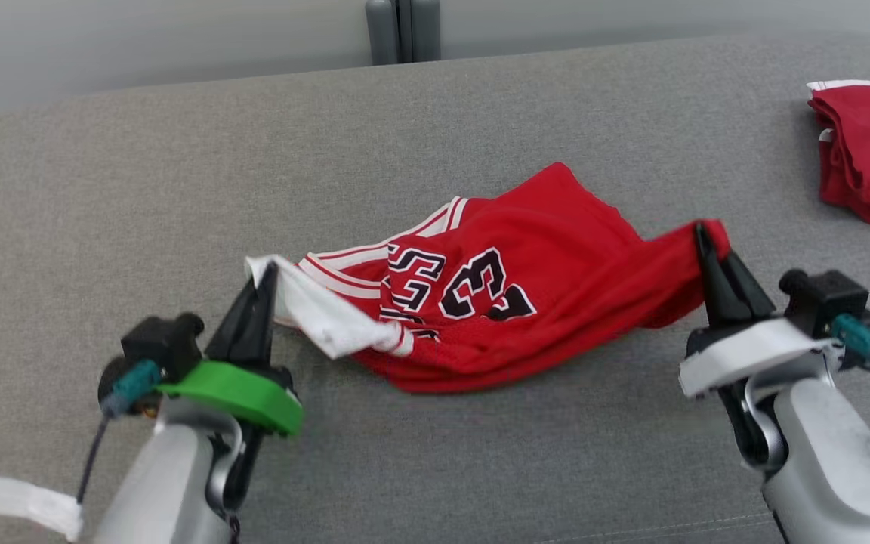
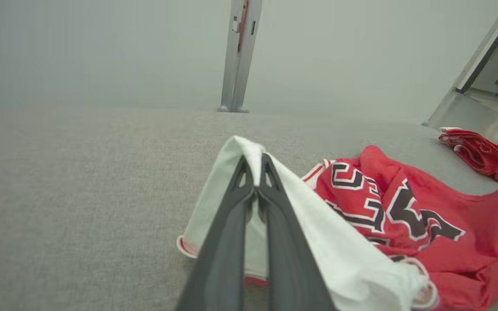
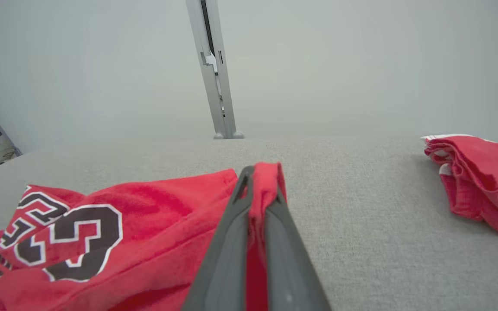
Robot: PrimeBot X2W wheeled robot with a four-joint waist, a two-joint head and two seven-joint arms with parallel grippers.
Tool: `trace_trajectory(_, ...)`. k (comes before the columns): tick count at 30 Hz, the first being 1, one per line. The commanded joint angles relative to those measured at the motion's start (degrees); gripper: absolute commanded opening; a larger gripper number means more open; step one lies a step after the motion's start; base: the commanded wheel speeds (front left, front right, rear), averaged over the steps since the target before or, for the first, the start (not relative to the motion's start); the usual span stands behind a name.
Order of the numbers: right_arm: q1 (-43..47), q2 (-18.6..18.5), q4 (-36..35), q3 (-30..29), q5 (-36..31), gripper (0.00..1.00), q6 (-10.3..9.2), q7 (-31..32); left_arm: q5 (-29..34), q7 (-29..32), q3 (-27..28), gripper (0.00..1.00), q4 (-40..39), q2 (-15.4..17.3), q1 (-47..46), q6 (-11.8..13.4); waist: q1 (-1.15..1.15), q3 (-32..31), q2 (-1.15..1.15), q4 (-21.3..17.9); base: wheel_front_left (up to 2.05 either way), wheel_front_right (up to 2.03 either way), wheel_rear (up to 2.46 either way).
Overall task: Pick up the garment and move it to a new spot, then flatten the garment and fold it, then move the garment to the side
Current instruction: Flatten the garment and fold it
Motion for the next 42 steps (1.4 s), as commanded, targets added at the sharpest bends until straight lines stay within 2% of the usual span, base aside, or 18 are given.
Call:
trace_trajectory(1, -3.7, -0.5, 0.3, 0.9, 1.2, 0.0, -0.05, -0.2, -0.4, 0.9, -0.4, 0.0, -1.0, 1.6, -4.3, -0.1, 0.0, 1.7, 0.0, -0.3, 0.0, 0.0, 0.0)
trace_trajectory(8, -25.3, -2.3, 5.1, 5.2, 8.8, 0.0, -0.05, 3.1, -6.2, 8.3, -2.0, 0.0, -0.7, 7.5, -25.6, -0.1, 0.0, 9.6, 0.0, -1.3, 0.0, 0.0, 0.0)
trace_trajectory(12, -40.5, -3.2, 10.8, 5.1, 14.4, 0.0, -0.06, 6.6, -9.1, 12.2, -2.1, 0.0, 3.3, 9.8, -41.0, -0.1, 0.0, 15.0, 0.0, -1.4, 0.0, 0.0, 0.0)
trace_trajectory(15, -52.4, -4.0, 15.7, 5.2, 16.3, 0.0, -0.03, 8.4, -10.9, 13.5, -0.7, 0.0, 8.9, 9.8, -53.0, -0.1, 0.0, 18.4, 0.0, -1.3, 0.0, 0.0, 0.0)
trace_trajectory(19, -65.1, -3.8, 22.8, 4.3, 17.4, 0.0, -0.03, 8.5, -9.8, 12.8, -1.7, 0.0, 15.5, 9.2, -66.8, -0.1, 0.0, 20.3, 0.0, -1.4, 0.0, 0.0, 0.0)
trace_trajectory(25, -78.7, -4.0, 31.6, 6.6, 16.0, 0.0, -0.03, 7.1, -8.9, 10.5, -3.6, 0.0, 24.0, 8.0, -81.0, -0.1, 0.0, 20.7, 0.0, -1.4, 0.0, 0.0, 0.0)
trace_trajectory(32, -85.1, -4.1, 37.1, 11.8, 16.4, 0.0, -0.03, 5.0, -9.7, 7.1, -5.8, 0.0, 28.9, 6.4, -88.1, -0.1, 0.0, 21.7, 0.0, -1.0, 0.0, 0.0, 0.0)
trace_trajectory(38, -82.1, -5.1, 37.8, 16.0, 20.1, 0.0, -0.03, 3.7, -12.1, 5.0, -9.5, 0.0, 29.7, 6.3, -84.5, -0.1, 0.0, 22.8, 0.0, -1.0, 0.0, 0.0, 0.0)
trace_trajectory(42, -76.4, -6.2, 35.6, 18.9, 23.3, 0.0, -0.04, 1.7, -14.7, 0.6, -10.2, 0.0, 27.9, 7.0, -78.1, -0.1, 0.0, 21.8, 0.0, -0.8, 0.0, 0.0, 0.0)
